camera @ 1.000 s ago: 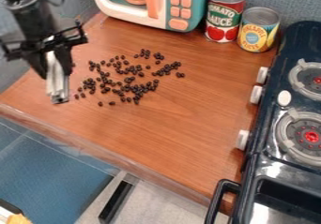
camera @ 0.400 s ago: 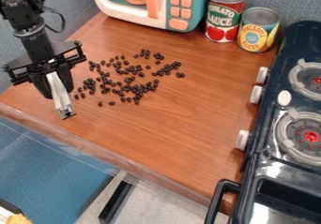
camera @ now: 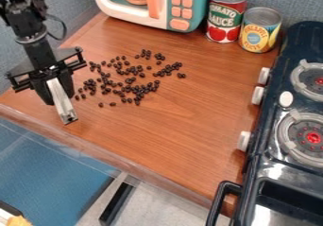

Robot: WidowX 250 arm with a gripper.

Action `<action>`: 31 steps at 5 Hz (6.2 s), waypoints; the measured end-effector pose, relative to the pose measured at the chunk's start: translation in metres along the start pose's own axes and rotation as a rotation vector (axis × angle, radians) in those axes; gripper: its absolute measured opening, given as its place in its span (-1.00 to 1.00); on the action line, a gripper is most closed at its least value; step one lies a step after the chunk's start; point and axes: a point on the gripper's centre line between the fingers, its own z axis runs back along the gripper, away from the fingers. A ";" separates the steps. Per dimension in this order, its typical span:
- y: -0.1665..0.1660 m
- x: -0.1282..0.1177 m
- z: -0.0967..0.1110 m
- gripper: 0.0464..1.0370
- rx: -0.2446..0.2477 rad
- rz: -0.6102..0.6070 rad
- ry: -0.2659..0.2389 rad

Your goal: Sweep into pile

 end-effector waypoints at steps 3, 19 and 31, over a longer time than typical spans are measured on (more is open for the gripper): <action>-0.011 -0.003 -0.025 -0.34 0.055 -0.025 0.036; -0.171 -0.018 -0.042 -0.34 -0.005 -0.039 0.070; 0.013 0.041 0.001 -0.34 0.159 -0.129 0.093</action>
